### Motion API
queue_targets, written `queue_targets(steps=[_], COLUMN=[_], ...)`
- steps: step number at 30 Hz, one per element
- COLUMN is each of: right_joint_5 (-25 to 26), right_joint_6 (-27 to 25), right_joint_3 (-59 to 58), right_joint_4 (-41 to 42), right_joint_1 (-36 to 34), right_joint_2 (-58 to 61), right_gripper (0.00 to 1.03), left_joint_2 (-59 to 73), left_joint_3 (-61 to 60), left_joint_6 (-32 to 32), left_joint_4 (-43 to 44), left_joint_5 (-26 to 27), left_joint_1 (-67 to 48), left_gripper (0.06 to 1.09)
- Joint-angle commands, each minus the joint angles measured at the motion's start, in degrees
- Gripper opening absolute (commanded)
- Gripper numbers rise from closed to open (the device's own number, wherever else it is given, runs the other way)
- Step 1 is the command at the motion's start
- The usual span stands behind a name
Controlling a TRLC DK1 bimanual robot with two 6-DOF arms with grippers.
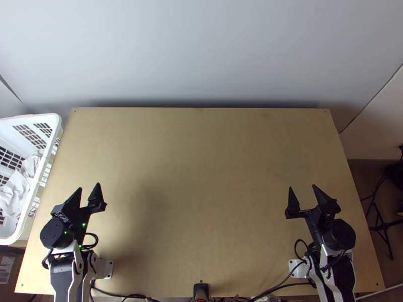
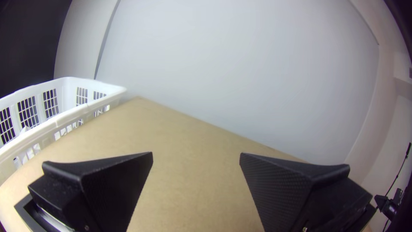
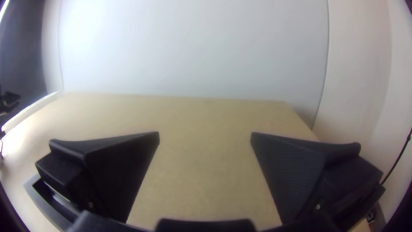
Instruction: Fold the t-shirt
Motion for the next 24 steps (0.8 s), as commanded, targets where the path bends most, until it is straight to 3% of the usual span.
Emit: queue_targets(steps=[1, 24], right_joint_5=[-0.1, -0.1], right_joint_6=[0.0, 0.0], right_joint_3=[0.0, 0.0], right_joint_4=[0.0, 0.0], right_joint_1=[0.0, 0.0], right_joint_2=[0.0, 0.0], right_gripper=[0.99, 0.99], left_joint_2=[0.0, 0.0], left_joint_3=[0.0, 0.0], left_joint_6=[0.0, -0.6], left_joint_4=[0.0, -0.1], left_joint_5=[0.0, 0.0], left_joint_1=[0.0, -3.5], left_gripper=[1.04, 1.04])
